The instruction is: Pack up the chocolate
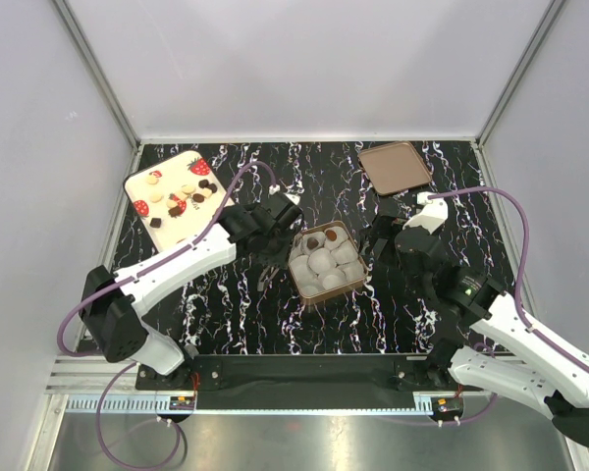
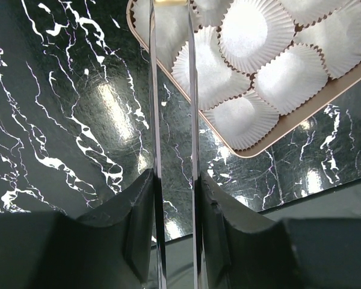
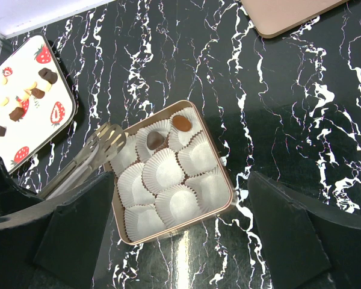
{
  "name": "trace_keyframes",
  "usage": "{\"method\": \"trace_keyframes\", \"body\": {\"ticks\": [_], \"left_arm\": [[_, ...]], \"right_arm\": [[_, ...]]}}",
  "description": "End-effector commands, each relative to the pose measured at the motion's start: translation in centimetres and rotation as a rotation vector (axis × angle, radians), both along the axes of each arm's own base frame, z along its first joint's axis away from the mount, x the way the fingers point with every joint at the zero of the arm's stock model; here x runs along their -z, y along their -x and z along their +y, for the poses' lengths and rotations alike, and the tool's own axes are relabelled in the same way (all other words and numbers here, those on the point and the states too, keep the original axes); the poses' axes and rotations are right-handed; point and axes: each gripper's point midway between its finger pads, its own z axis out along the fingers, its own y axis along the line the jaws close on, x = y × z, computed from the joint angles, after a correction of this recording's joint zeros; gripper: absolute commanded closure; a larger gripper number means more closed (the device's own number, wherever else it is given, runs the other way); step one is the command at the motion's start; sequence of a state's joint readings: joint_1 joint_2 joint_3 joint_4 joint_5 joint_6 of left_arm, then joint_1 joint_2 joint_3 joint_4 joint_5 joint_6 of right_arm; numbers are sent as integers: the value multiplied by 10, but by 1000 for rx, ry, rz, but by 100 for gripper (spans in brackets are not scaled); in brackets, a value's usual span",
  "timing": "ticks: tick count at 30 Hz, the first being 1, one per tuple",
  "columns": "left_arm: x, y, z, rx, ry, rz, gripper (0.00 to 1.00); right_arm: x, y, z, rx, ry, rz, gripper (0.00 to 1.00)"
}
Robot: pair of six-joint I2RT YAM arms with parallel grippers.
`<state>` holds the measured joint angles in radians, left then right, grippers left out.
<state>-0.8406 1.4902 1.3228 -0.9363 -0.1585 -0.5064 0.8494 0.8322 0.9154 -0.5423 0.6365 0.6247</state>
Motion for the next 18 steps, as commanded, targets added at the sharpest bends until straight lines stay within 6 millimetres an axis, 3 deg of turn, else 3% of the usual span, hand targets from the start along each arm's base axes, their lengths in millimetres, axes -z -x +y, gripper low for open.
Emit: {"method": "trace_keyframes", "body": {"ticks": [1,18], "left_arm": [[-8,-5,-5,-9,6,-27,64],[-13,4,-5,-4,-19,-40,64]], "right_arm": [[-23,-7,-3,36,-44,-63,0],[-29,-3,-4,29,-66,-64,0]]}}
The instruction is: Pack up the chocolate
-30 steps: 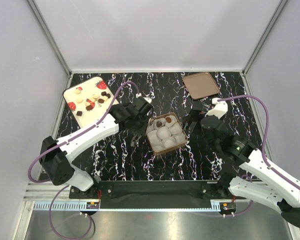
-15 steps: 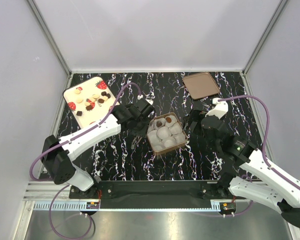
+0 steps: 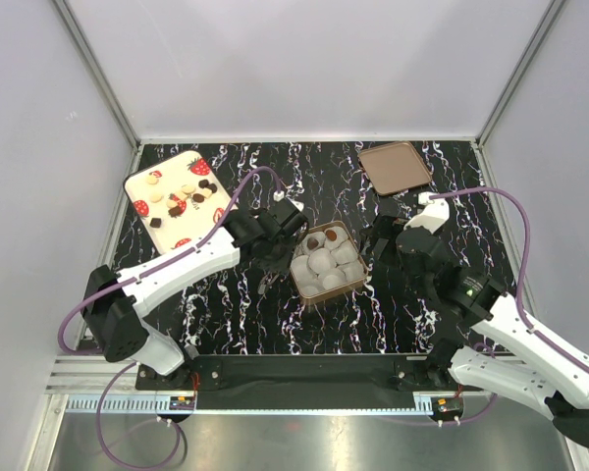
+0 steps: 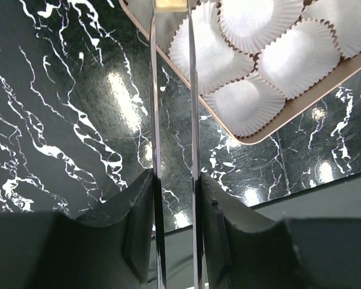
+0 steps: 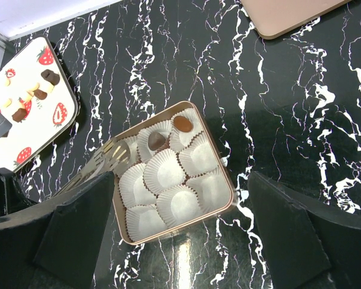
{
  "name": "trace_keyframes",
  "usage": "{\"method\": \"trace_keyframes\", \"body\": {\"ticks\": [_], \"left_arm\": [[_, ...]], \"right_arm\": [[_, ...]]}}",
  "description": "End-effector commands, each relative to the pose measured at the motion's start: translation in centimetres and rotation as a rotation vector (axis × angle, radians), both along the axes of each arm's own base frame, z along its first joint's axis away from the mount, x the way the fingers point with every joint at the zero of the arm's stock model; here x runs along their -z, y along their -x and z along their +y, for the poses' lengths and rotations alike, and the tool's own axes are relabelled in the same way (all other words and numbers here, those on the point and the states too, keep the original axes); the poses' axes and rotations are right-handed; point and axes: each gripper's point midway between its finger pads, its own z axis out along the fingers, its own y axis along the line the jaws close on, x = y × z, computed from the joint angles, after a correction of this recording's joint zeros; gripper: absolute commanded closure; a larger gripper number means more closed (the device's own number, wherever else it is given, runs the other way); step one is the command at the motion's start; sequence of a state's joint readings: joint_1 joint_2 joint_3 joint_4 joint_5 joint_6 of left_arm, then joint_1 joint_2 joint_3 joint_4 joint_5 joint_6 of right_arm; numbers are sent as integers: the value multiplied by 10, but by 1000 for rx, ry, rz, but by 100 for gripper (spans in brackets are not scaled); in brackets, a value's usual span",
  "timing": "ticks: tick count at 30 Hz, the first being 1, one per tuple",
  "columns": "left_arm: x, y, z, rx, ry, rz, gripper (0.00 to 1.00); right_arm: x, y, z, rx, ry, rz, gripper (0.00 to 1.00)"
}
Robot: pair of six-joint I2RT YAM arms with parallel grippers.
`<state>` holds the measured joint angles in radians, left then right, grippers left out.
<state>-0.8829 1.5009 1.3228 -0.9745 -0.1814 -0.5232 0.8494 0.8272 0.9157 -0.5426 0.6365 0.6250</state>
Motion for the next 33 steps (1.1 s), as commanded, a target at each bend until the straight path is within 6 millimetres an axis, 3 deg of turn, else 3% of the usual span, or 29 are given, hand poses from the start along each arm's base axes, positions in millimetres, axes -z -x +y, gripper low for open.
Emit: {"method": "trace_keyframes", "body": {"ticks": [1,12,18,21,26,28,32,33], "left_arm": [[-20,-9,-4,-21,23,-62,64],[-15,-18,-4,-34,-13,-78,58],[-23,-22,-3,-36,-19,-98,56],[-30,-23,-4,-39,-10,-110,56],[-63,-35,-5,-58,18,-187,55],[-81,-44,1,-78,9,-239,53],[-91,-66,24,-140,9,-256,53],[-91,-76,38,-185,10,-255,53]], "right_arm": [[-27,-3,-3,27,-65,-61,0],[-31,0,-7,29,-73,-66,0],[-32,1,-9,33,-69,-70,0],[-32,0,-9,34,-66,-70,0],[-33,0,-10,34,-64,-73,0],[-34,1,-10,32,-66,-75,0],[-33,1,-8,23,-69,-72,0],[-33,2,-7,17,-72,-70,0]]}}
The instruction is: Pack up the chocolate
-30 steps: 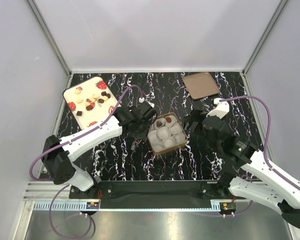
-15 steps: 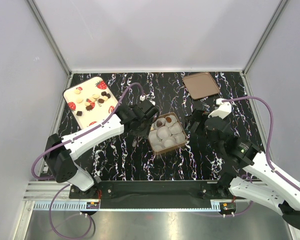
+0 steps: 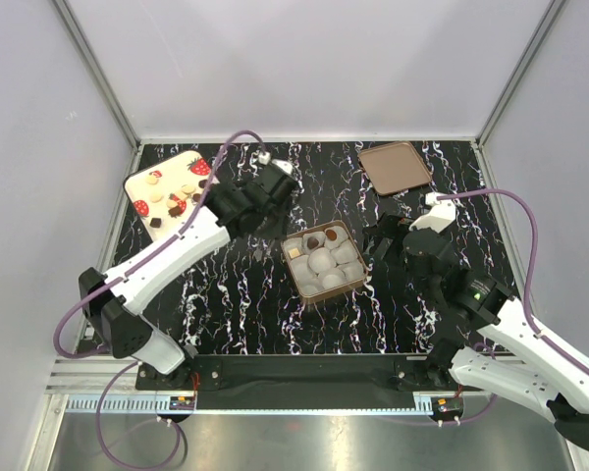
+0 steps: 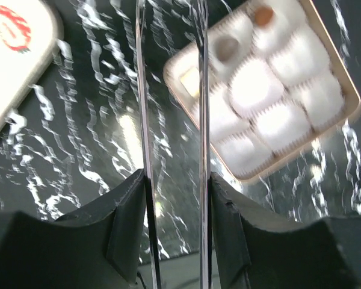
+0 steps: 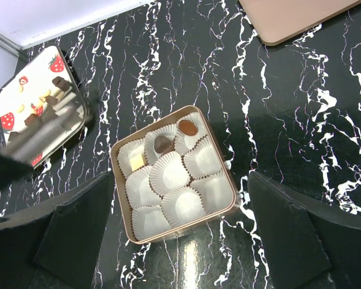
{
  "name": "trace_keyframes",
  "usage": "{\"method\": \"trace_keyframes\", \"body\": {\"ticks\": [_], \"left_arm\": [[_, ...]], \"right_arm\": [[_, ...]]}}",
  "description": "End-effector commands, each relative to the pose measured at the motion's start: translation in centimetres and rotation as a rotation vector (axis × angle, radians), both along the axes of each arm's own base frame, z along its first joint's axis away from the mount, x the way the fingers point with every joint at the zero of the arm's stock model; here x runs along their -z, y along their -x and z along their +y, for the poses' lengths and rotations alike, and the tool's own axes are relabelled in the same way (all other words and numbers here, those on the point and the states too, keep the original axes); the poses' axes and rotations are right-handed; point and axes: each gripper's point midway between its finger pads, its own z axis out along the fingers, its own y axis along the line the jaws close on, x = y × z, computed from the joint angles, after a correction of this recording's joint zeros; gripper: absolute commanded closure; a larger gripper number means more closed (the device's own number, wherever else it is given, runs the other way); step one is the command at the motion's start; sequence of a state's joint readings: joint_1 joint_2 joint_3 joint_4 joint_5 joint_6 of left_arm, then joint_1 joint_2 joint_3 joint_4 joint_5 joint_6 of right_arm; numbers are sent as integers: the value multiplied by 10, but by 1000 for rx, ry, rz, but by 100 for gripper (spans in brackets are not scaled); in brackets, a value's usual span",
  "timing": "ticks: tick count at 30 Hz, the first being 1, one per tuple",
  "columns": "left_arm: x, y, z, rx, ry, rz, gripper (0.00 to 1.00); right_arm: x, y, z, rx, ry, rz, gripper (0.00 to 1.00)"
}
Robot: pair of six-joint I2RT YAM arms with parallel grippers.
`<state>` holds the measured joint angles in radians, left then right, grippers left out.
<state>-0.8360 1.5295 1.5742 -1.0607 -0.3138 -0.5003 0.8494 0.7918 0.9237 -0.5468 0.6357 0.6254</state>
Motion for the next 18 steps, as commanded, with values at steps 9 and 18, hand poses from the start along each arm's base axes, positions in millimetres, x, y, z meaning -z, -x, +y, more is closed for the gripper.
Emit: {"method": "trace_keyframes", "body": {"ticks": [9,18], "left_arm": [[9,-66,146,-402,25,-46,53],[38,-65,242,-659,54,-12,51]], "right_arm": [[-8,3,5,-24,-76,-15,0],[-6,4,2,-25,-45,-18,0]]}}
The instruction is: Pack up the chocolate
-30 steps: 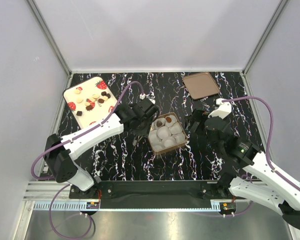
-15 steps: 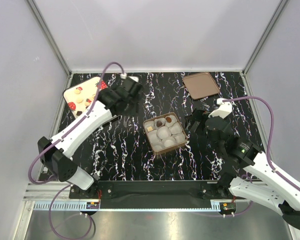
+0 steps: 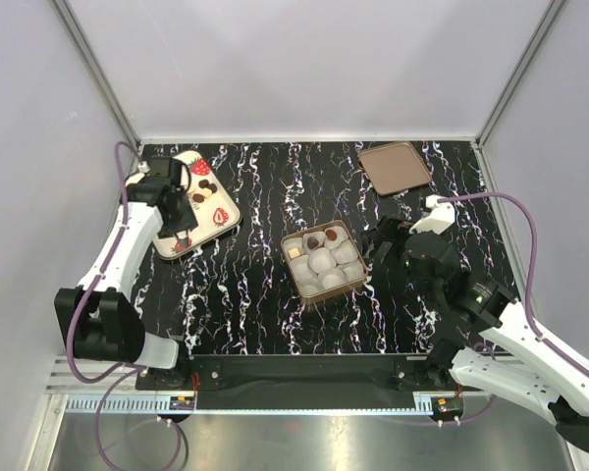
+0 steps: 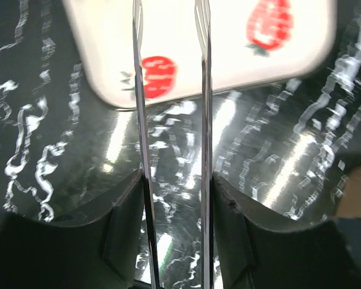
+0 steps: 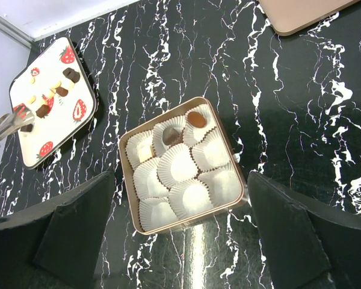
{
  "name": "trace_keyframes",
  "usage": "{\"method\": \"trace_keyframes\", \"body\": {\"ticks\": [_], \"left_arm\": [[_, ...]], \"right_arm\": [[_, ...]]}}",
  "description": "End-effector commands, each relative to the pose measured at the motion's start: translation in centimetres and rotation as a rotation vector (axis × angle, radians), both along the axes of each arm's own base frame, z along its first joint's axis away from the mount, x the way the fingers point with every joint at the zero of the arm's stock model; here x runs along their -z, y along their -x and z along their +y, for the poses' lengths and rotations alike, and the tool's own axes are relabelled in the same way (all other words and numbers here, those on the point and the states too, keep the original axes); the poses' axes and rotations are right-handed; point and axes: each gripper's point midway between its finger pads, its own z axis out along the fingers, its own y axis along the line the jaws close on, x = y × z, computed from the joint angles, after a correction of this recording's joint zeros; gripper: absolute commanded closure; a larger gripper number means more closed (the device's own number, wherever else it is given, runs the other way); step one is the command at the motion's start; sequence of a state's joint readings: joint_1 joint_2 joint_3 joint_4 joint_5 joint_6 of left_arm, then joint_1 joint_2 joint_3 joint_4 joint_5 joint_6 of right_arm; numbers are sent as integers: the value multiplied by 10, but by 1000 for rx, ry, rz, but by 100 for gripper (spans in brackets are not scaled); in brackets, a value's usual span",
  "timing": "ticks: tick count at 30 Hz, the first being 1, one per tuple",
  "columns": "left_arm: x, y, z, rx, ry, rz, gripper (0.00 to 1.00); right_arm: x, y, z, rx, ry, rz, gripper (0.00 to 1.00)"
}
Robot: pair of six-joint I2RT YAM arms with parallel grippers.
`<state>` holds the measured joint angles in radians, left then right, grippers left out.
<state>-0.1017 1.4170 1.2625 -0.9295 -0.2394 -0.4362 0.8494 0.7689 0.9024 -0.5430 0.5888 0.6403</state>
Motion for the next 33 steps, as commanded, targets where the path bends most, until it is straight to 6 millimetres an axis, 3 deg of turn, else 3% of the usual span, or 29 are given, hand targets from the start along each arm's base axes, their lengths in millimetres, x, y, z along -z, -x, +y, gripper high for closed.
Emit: {"method": "trace_keyframes", "body": {"ticks": [1,5,14,23,33], "left_arm": [[-23,-10,21,-34,20,-115,50],[-22,-6,45,-110,12,-125,50],[1,-3,64,-143,-16,-82,50],[16,-15,58,-116,33,-61,52],[26,-18,66,-139,-2,-34,53]], "right_arm": [[-12,-1,-6,16,-15,-39,0],[-15,0,-10,19,-16,-67,0],[-12,-2,-14,22,36,-70,0],[-13,-3,-16,29,38,-92,0],[-13,-11,-11,28,89,-94,0]]}}
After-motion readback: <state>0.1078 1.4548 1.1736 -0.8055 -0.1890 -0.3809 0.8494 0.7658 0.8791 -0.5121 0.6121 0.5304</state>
